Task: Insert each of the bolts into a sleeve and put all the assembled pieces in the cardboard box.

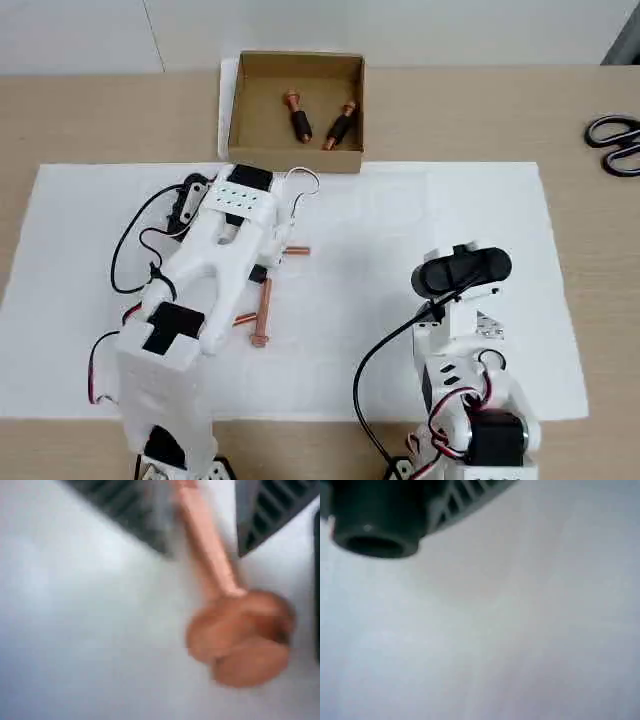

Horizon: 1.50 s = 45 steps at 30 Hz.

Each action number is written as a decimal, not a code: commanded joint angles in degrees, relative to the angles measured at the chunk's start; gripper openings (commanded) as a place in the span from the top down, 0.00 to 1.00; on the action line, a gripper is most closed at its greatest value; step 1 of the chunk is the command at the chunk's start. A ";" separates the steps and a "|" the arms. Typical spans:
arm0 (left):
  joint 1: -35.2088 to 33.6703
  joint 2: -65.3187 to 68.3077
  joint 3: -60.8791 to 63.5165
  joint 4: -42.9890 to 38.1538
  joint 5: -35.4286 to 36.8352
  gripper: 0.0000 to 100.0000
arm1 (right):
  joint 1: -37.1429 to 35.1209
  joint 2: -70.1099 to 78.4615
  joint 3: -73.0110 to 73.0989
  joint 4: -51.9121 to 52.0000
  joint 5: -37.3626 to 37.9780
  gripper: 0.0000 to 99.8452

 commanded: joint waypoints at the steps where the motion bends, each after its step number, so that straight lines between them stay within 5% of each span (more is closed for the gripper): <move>1: -0.97 -0.26 -4.97 -0.70 0.26 1.00 | 0.40 0.31 -0.35 0.40 0.53 1.00; 8: -1.05 -0.35 -19.47 0.26 -1.76 0.99 | 0.04 0.31 -0.35 0.22 0.53 1.00; 18: -1.58 -0.44 -50.42 25.23 -26.55 0.99 | -12.26 -0.22 -0.26 -13.32 0.35 1.00; 24: -2.02 -11.52 -50.07 25.05 -43.25 0.99 | -12.79 -0.22 3.87 -31.78 0.35 1.00; 32: 3.96 -33.32 -32.13 24.70 -64.26 0.99 | -13.05 -0.22 9.49 -49.45 0.35 1.00; 35: 7.65 -40.62 -25.10 17.85 -67.52 0.99 | -13.14 -0.22 11.34 -53.32 0.35 1.00; 45: 13.45 -55.12 14.99 -27.16 -72.35 0.99 | -13.14 -0.22 13.27 -64.66 0.35 1.00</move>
